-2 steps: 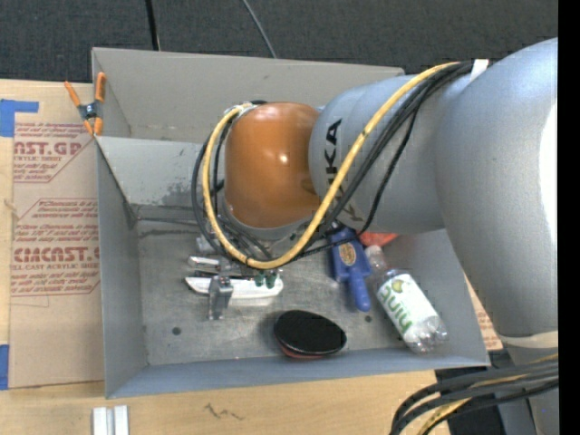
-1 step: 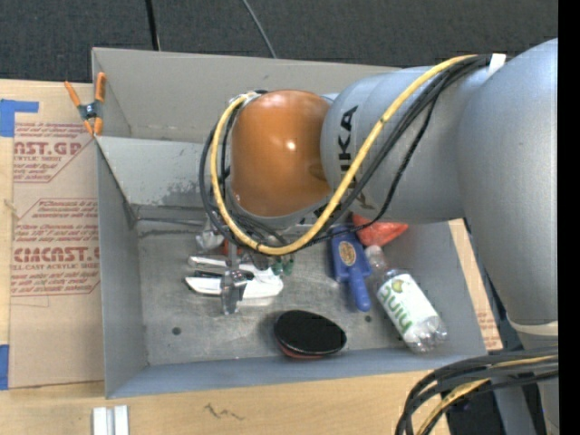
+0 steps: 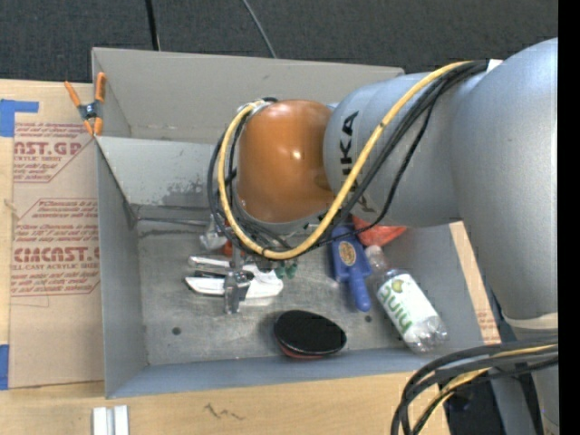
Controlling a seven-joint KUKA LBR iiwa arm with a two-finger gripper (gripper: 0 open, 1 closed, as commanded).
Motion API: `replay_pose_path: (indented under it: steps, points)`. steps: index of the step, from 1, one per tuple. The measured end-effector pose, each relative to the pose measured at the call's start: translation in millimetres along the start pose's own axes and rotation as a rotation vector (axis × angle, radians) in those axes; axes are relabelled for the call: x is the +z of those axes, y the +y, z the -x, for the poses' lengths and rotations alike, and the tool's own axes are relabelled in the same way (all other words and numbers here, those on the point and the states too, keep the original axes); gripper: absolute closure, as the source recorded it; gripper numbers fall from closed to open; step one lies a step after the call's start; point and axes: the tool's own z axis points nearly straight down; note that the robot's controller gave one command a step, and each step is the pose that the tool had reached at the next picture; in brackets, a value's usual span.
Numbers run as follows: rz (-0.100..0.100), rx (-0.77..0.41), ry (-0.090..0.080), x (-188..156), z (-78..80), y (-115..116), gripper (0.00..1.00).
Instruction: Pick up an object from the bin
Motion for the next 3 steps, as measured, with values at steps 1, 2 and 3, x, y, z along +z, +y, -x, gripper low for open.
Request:
replay_pose_path:
  steps: [1, 2, 3]
  points:
    - [0.004, -0.027, 0.006, 53.6, -8.7, -9.0, 0.00]
    - [0.003, -0.004, -0.007, 49.5, -4.6, -9.1, 1.00]
    - [0.003, -0.004, -0.007, 49.4, -4.6, -9.0, 1.00]
